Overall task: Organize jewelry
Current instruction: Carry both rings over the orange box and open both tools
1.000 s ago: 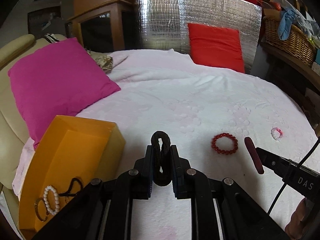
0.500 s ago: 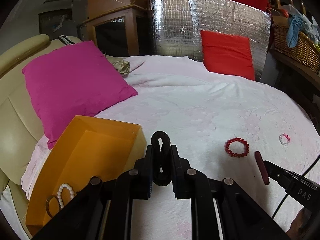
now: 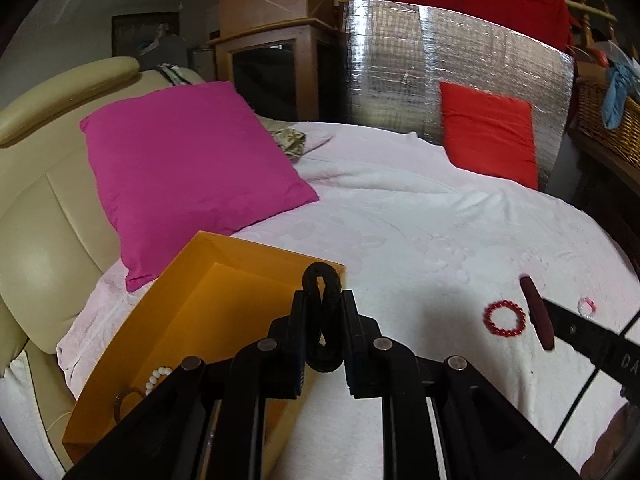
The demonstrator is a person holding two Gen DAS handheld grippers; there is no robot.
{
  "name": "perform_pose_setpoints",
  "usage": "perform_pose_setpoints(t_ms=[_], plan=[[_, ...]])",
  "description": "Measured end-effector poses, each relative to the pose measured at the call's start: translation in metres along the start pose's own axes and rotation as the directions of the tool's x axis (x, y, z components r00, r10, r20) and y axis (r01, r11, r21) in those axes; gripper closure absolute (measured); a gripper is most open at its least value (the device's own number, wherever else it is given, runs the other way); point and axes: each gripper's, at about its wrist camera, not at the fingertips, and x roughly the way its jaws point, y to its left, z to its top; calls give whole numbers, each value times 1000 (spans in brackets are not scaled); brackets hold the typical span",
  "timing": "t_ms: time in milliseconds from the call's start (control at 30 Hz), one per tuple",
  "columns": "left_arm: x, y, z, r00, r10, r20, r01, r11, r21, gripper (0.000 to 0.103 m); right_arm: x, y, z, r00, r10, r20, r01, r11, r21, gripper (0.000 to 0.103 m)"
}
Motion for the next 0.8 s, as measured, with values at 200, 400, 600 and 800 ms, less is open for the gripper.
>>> perform_pose_setpoints(t_ms=[200,400,600,800], plan=[[8,26,3,998,63,8,-62,996,-71,87,46,29,18,998,46,-39,-48,998,-43,97],[19,51,2,991,130,-12,-130,981,-141,87,84,61,23,993,91,-71,-96,993,-70,97],[43,84,-7,975,192,-112,-215,945,-248,87,117,86,20,988,114,-107,-125,987,-100,97],[63,112,-19,949,236,-210,-294,903,-313,86,141,96,11,982,123,-142,-140,983,-116,97]])
